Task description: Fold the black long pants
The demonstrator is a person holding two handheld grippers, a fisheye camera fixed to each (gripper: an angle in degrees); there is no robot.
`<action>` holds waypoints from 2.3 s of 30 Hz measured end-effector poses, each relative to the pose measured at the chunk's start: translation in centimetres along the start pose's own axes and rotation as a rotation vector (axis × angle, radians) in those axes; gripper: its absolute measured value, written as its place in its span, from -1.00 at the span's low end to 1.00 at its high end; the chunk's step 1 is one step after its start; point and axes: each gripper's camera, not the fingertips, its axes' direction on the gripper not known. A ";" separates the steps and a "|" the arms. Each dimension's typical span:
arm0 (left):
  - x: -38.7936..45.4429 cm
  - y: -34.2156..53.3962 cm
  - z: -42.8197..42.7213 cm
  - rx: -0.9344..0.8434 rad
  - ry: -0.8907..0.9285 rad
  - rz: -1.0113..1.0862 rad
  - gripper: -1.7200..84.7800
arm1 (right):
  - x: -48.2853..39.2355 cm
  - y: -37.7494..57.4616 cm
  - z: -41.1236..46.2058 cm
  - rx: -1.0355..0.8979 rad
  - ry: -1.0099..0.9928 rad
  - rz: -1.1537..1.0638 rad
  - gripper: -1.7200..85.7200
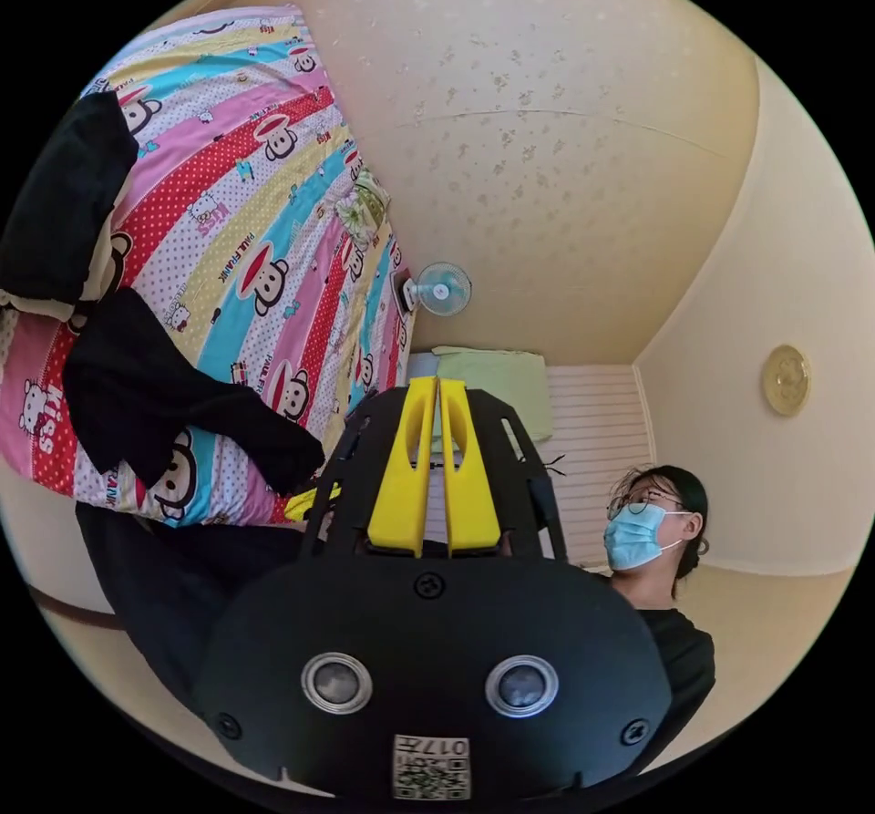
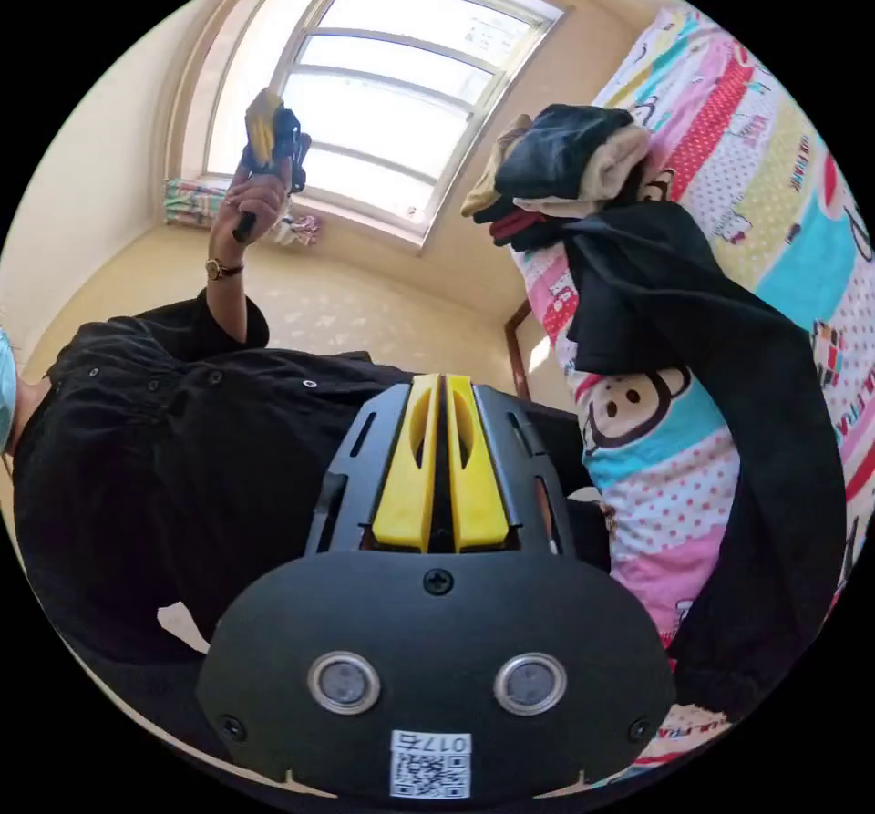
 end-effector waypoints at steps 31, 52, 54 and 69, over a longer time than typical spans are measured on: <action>0.3 19.1 34.7 -0.758 -0.699 0.890 -0.57 | -11.3 9.4 -2.8 0.681 -0.093 -0.110 -0.92; 15.2 18.8 15.6 -0.280 -0.097 0.967 -0.97 | -26.1 22.9 17.2 1.035 0.763 -0.388 -0.77; 17.6 19.5 13.8 -0.272 -0.069 1.025 -0.97 | -25.9 23.3 22.1 1.016 0.975 -0.387 -0.68; 28.3 21.7 -7.5 0.046 0.127 1.184 -0.98 | -40.8 8.8 24.1 1.084 1.016 -0.783 -0.82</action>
